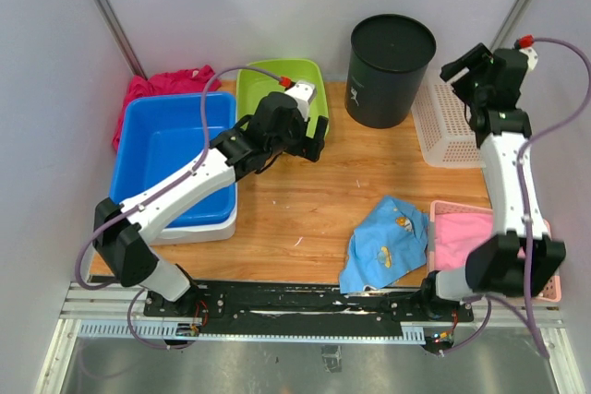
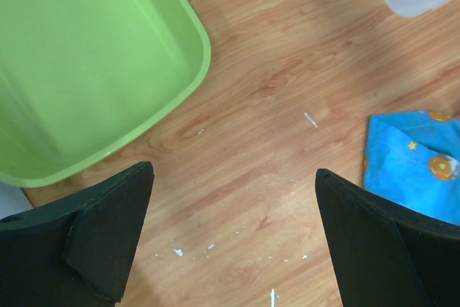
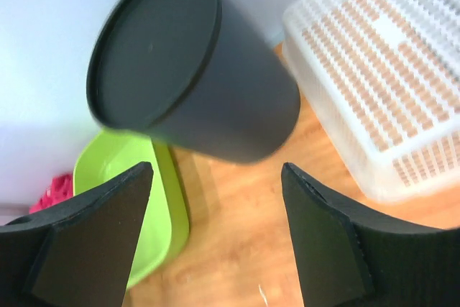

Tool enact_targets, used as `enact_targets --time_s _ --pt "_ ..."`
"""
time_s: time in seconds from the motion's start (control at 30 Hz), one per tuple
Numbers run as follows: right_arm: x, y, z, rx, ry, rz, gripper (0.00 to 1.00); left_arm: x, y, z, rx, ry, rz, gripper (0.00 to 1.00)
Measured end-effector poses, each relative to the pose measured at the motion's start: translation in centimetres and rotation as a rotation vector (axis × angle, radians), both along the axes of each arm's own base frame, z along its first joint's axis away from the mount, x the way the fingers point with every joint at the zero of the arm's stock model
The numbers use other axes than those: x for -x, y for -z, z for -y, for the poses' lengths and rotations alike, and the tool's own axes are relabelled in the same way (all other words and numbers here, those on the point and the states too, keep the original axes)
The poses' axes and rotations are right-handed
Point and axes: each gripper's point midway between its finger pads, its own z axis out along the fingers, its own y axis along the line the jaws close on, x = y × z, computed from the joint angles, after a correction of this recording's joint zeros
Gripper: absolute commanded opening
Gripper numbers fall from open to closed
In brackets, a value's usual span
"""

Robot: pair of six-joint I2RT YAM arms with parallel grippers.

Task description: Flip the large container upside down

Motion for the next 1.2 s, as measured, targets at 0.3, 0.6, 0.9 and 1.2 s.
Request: enact_targets --time_s 0.3,0.6,0.9,1.2 --pt "12.7 9.3 -2.6 0.048 -0.118 -0.187 0.74 -8.6 6.3 2.5 -0.143 -0.086 -0.049 0.94" --pt "19.6 11.6 -3.1 0.100 -0.144 -0.285 0.73 -10.6 16.9 3.8 -0.266 -0.093 -0.181 0.51" --pt "20.2 11.1 -2.6 0.123 -0.133 -0.328 0.72 -7.6 13.1 6.7 -0.150 0.074 -0.197 0.00" --pt "19.5 8.8 -2.2 0.150 -0.120 -0.284 0.70 -0.9 -2.2 5.9 0.158 0.154 -0.152 0.00"
